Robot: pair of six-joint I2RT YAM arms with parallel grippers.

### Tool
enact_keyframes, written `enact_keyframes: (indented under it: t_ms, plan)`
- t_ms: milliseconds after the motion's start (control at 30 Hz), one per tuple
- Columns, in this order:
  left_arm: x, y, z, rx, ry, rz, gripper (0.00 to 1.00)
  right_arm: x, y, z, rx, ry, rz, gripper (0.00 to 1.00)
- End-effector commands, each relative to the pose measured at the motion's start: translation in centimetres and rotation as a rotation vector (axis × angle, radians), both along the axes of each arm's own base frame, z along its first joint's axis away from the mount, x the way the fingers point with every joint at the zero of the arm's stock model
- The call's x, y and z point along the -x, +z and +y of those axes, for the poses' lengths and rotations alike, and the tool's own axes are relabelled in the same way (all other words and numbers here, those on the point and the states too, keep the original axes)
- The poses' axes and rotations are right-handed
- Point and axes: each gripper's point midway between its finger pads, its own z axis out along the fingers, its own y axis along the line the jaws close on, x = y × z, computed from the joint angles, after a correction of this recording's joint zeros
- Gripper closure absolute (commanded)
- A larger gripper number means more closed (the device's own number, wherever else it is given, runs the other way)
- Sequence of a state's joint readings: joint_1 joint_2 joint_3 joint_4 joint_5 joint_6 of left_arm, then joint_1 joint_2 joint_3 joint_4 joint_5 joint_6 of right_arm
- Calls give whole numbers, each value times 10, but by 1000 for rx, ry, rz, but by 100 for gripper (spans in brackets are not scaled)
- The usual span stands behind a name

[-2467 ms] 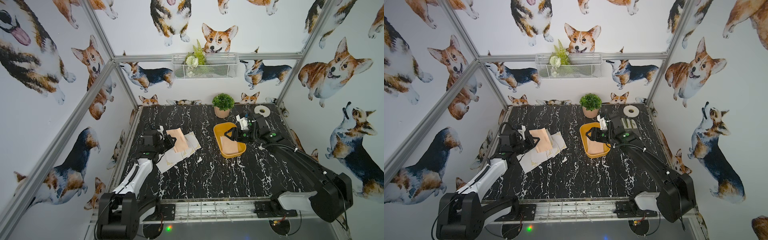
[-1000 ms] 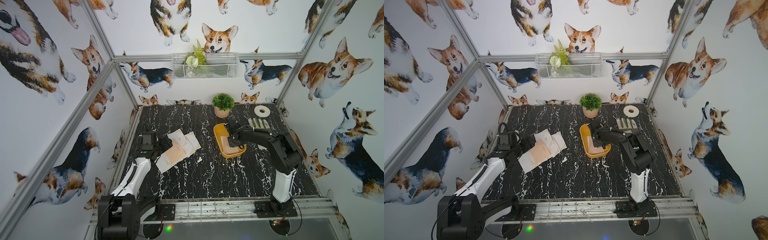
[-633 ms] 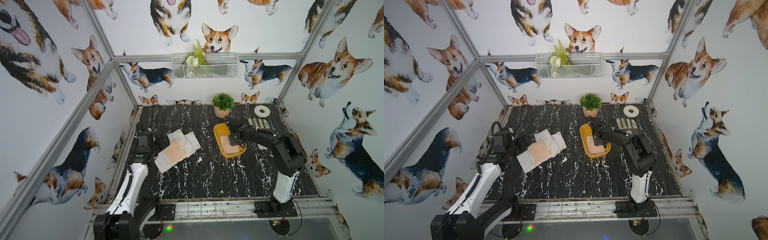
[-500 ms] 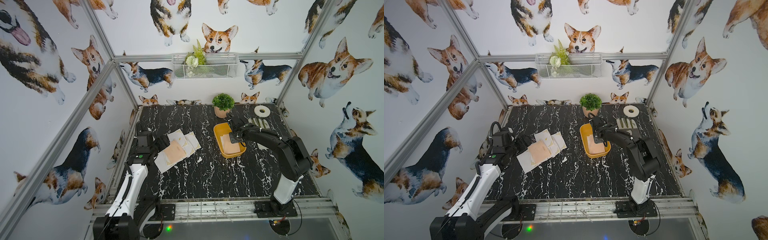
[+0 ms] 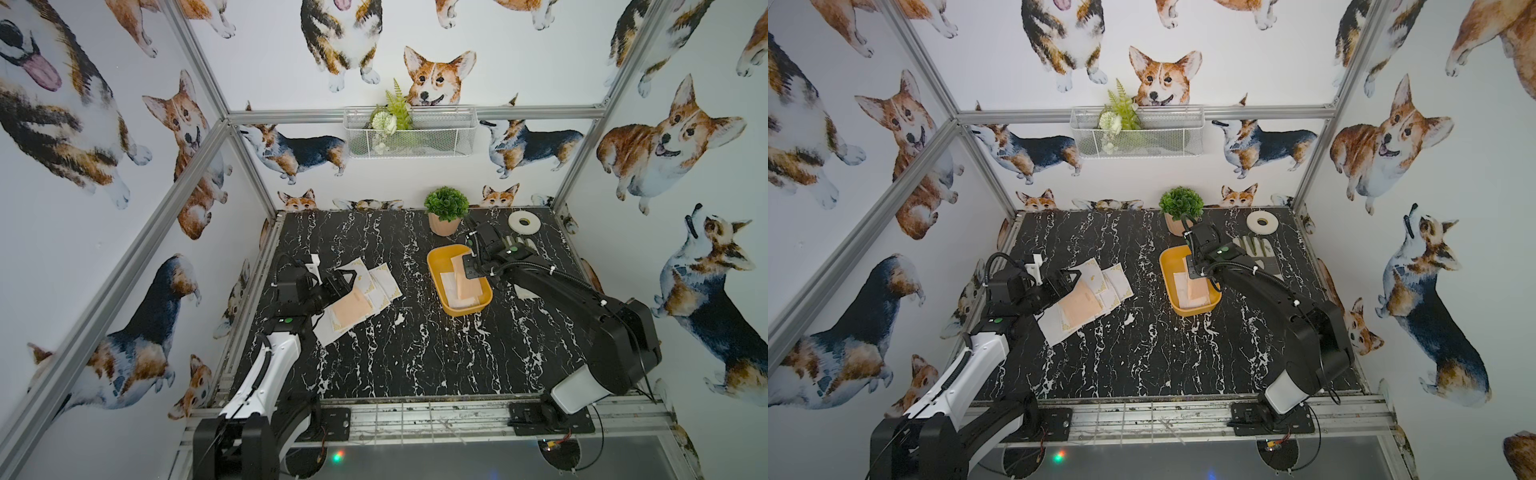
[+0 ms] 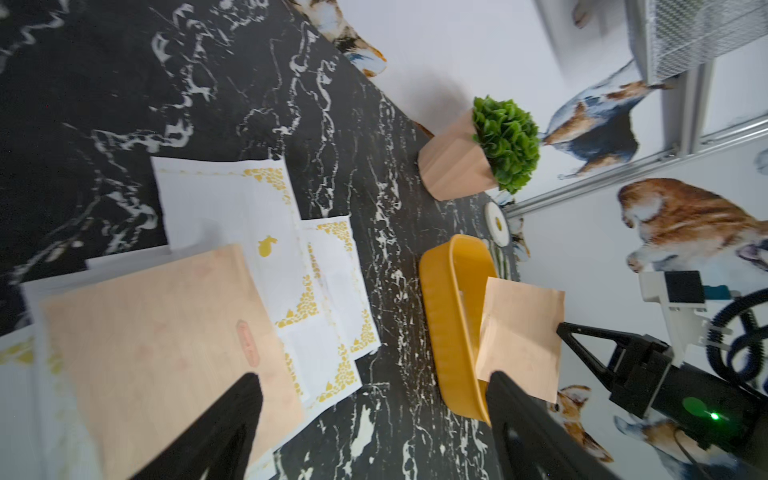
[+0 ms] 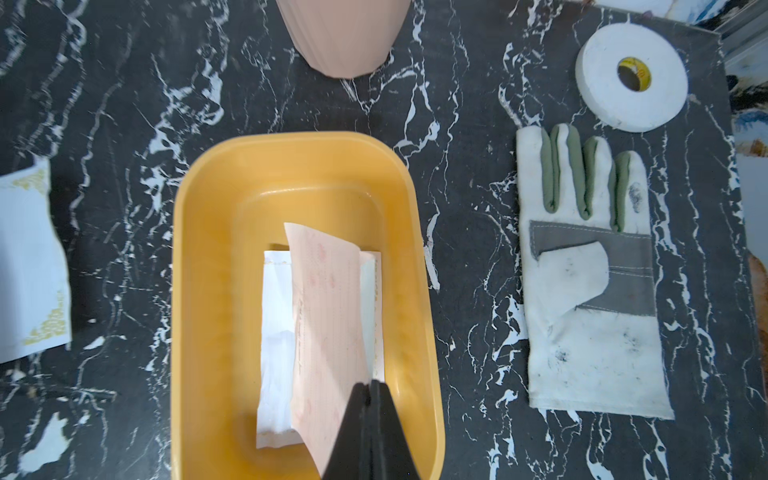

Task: Take out the stationery paper from the storage box
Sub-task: Pick up the stationery paper from the storage box.

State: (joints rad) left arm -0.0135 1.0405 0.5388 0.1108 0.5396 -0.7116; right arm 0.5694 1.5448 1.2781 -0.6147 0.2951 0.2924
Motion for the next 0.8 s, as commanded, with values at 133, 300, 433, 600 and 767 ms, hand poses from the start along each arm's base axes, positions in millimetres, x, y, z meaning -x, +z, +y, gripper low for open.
enact_keyframes:
  t_ms: [133,300,433,600,767]
  plan:
    - [-1,56,-34,229,-183,-232,8,19,40,8,-150,17,-24,100]
    - [4,67,-52,299,-262,-287,6,31,67,21,-284,54,-46,100]
    - [4,66,-71,300,-312,-289,5,40,89,31,-389,85,-62,100]
    - [5,62,-109,287,-394,-277,6,46,104,52,-528,142,-57,100]
    - [5,61,-155,298,-492,-269,9,52,113,73,-605,193,-42,100]
